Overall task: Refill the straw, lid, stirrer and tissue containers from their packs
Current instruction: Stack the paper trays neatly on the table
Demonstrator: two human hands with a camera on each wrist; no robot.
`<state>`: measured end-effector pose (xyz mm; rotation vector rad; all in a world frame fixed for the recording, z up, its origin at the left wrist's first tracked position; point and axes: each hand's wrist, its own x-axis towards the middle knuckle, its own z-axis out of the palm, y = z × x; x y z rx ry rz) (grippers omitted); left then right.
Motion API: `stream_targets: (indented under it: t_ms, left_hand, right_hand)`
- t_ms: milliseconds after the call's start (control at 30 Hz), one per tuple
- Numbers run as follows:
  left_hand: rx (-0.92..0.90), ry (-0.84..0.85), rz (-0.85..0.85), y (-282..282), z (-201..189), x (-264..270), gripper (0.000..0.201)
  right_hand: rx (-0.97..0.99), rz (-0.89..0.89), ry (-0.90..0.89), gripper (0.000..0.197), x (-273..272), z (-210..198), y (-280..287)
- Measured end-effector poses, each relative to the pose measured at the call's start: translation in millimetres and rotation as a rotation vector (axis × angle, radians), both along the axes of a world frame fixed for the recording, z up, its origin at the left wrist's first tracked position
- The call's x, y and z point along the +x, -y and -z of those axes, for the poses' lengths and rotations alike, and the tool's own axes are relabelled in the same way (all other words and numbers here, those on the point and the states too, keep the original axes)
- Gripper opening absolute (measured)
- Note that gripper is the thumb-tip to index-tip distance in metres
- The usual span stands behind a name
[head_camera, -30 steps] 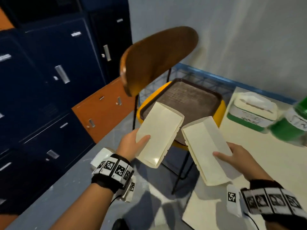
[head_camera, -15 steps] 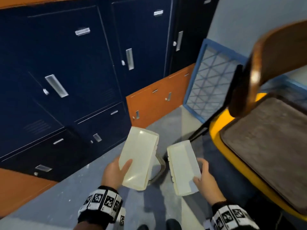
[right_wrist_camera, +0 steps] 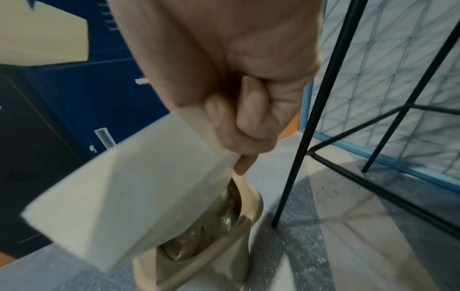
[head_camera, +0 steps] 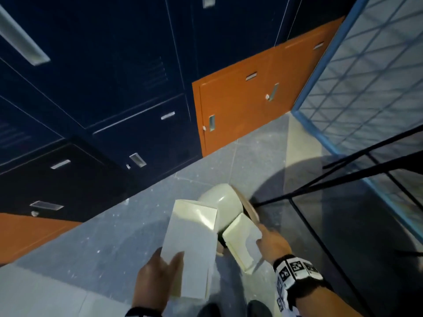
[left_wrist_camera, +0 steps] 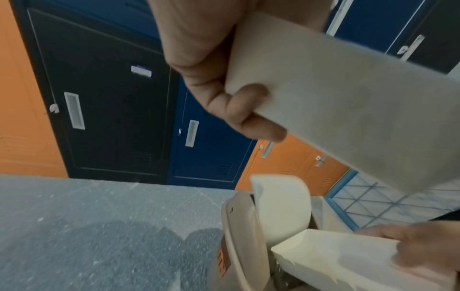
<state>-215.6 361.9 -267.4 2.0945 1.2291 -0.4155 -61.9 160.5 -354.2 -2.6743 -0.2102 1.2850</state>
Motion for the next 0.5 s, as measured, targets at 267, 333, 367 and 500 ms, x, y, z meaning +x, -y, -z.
stream_targets:
  t_ms: [267, 333, 367, 500]
  left_hand:
    - [-0.073, 0.041, -0.008, 4, 50, -6, 0.037]
    - [-0.073, 0.000, -0.006, 5, 57, -10, 0.039]
    - [-0.078, -0.014, -0.009, 6, 60, -11, 0.041]
    - [-0.083, -0.007, 0.011, 12, 64, -12, 0.042]
  right_hand:
    - [0.120, 0.261, 0.022, 0.048, 10, 52, -35]
    - [0.185, 0.213, 0.046, 0.042, 6, 62, -42]
    - [0.207, 0.158, 0.024, 0.042, 3, 66, -43]
    - [0.242, -0.151, -0.306, 0.057, -10, 68, -36]
